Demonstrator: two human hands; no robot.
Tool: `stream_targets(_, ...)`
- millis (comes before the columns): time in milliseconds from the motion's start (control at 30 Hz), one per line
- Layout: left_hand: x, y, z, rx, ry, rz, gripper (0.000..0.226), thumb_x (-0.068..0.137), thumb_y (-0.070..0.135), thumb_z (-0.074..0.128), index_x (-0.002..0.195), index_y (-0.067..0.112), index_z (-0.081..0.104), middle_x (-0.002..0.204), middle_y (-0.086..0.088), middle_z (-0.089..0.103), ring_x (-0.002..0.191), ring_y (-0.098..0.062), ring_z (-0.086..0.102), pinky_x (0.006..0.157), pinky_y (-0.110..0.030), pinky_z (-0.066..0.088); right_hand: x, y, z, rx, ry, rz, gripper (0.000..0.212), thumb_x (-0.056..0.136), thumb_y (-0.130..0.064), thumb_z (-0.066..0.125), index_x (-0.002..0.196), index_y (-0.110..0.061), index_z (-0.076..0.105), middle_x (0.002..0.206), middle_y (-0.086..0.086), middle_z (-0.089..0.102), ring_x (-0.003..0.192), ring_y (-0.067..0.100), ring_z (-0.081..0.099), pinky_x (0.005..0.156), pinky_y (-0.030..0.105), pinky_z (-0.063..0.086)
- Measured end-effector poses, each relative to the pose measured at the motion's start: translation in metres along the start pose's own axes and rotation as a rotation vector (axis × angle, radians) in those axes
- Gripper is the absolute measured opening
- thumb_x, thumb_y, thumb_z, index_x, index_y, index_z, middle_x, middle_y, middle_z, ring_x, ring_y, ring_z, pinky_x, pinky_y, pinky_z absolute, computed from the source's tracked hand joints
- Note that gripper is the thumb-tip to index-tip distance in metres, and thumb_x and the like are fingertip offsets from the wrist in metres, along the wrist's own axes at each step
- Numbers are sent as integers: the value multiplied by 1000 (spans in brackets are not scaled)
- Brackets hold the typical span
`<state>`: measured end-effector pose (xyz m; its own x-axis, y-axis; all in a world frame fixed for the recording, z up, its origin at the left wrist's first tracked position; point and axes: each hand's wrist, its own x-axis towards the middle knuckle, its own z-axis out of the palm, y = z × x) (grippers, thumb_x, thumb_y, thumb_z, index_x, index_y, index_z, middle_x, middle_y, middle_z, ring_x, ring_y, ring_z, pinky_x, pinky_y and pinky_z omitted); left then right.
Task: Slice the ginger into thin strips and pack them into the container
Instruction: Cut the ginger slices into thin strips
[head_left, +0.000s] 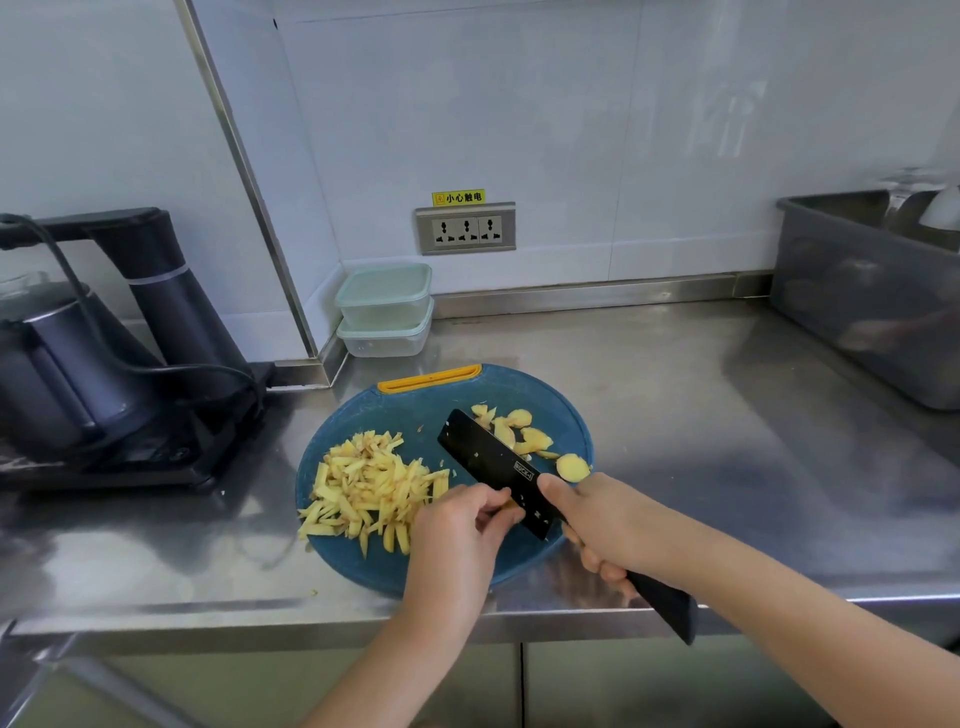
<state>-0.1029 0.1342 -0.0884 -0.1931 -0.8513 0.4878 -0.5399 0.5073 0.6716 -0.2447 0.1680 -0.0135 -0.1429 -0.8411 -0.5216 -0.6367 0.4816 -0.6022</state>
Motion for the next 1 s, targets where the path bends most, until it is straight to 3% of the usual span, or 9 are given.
stream_targets(167, 0, 1, -1, 20, -1, 19, 11, 76, 14, 78, 87, 14, 77, 78, 7, 70, 69, 1, 61, 69, -6, 45, -1, -3, 9, -65, 124, -73, 25, 105, -31, 27, 105, -14, 46, 68, 8, 52, 54, 24, 61, 52, 37, 56)
stream_targets(267, 0, 4, -4, -4, -3, -8, 12, 76, 12, 78, 88, 13, 77, 80, 6, 70, 72, 7, 59, 69, -1, 40, -1, -6, 7, -28, 123, -164, 41, 104, -39, 25, 78, -13, 44, 62, 4, 48, 48, 15, 48, 47, 28, 43)
stream_targets(333, 0, 5, -5, -17, -9, -21, 13, 76, 11, 78, 89, 13, 77, 82, 6, 71, 74, 7, 60, 70, -1, 40, 1, -10, 7, 1, 116, -152, 43, 103, -41, 26, 70, -17, 40, 60, 5, 48, 44, 15, 46, 44, 27, 42)
stream_targets(433, -1, 5, -7, -37, -8, -27, 12, 77, 11, 78, 88, 13, 77, 82, 8, 72, 75, 4, 64, 72, -2, 42, -1, -6, 6, 62, 79, -25, 49, 101, -50, 29, 78, -10, 44, 53, 5, 44, 32, 14, 39, 37, 21, 37)
stream_targets(700, -2, 5, -6, 1, -9, -4, 7, 76, 11, 78, 78, 16, 75, 75, 14, 70, 82, 8, 62, 69, -2, 43, -11, 11, -10, 129, 63, -49, 48, 99, -53, 33, 76, -12, 43, 43, -1, 41, 27, 10, 34, 36, 17, 34)
stream_targets(867, -2, 7, -6, -19, -14, -22, 9, 78, 10, 76, 84, 17, 73, 75, 15, 69, 79, 6, 62, 68, -3, 45, -9, 10, -11, 114, 46, -38, 48, 99, -54, 32, 76, -13, 43, 44, -1, 40, 28, 11, 34, 37, 18, 35)
stream_targets(1000, -2, 4, -6, 29, -49, 14, 22, 83, 11, 72, 102, 21, 69, 78, 13, 67, 74, 2, 63, 72, -12, 50, -8, 12, -6, 104, 47, -61, 49, 100, -52, 32, 74, -12, 44, 38, -2, 40, 27, 11, 35, 36, 20, 37)
